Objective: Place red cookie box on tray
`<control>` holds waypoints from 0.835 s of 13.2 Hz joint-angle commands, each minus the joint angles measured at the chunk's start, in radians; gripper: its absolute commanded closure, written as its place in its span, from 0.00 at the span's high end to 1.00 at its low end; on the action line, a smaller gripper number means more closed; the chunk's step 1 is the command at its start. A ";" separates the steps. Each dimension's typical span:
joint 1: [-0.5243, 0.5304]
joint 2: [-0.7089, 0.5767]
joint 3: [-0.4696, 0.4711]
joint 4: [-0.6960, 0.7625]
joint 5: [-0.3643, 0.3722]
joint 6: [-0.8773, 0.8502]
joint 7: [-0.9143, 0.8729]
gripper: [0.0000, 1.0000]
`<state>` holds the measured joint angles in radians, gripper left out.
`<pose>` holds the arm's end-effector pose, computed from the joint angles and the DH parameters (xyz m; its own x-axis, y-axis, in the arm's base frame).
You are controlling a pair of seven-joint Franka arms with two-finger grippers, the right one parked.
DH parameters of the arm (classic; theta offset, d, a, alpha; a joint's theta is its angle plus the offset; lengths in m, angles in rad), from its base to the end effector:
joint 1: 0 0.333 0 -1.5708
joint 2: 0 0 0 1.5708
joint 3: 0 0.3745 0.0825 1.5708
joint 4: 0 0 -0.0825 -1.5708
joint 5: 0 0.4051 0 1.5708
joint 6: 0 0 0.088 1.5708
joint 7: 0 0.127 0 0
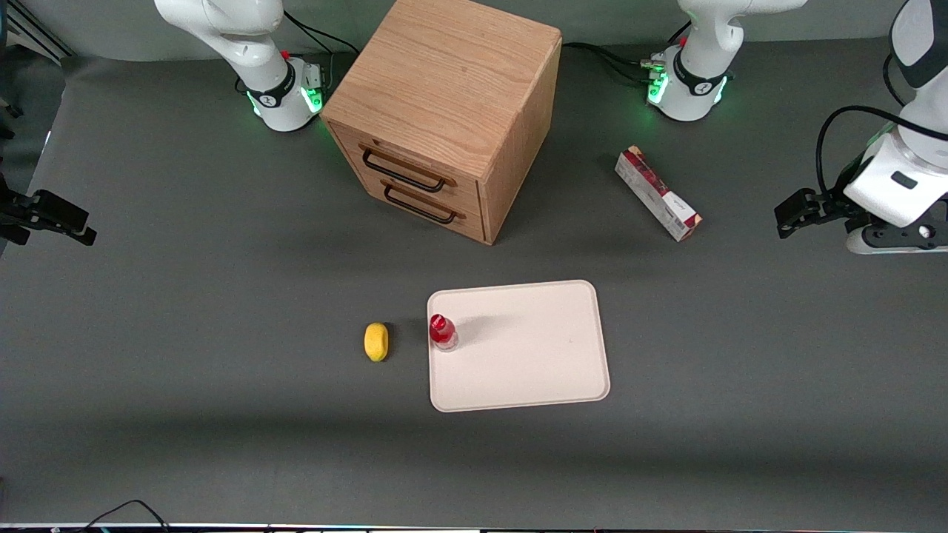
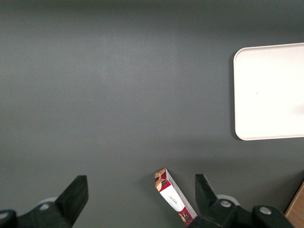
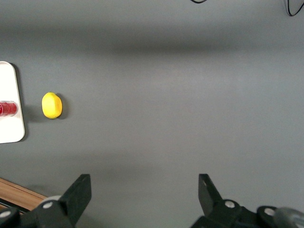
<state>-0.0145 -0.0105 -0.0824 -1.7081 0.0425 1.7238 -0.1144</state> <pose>0.5799 -0.0518 0.6144 0.9995 0.0109 0.0308 0.0122 -0.9991 -0.0398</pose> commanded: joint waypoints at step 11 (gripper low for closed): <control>-0.012 0.024 -0.005 0.047 -0.012 -0.033 0.001 1.00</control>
<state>-0.0167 0.0028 -0.0889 -1.6884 0.0415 1.7189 -0.1144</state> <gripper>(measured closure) 0.000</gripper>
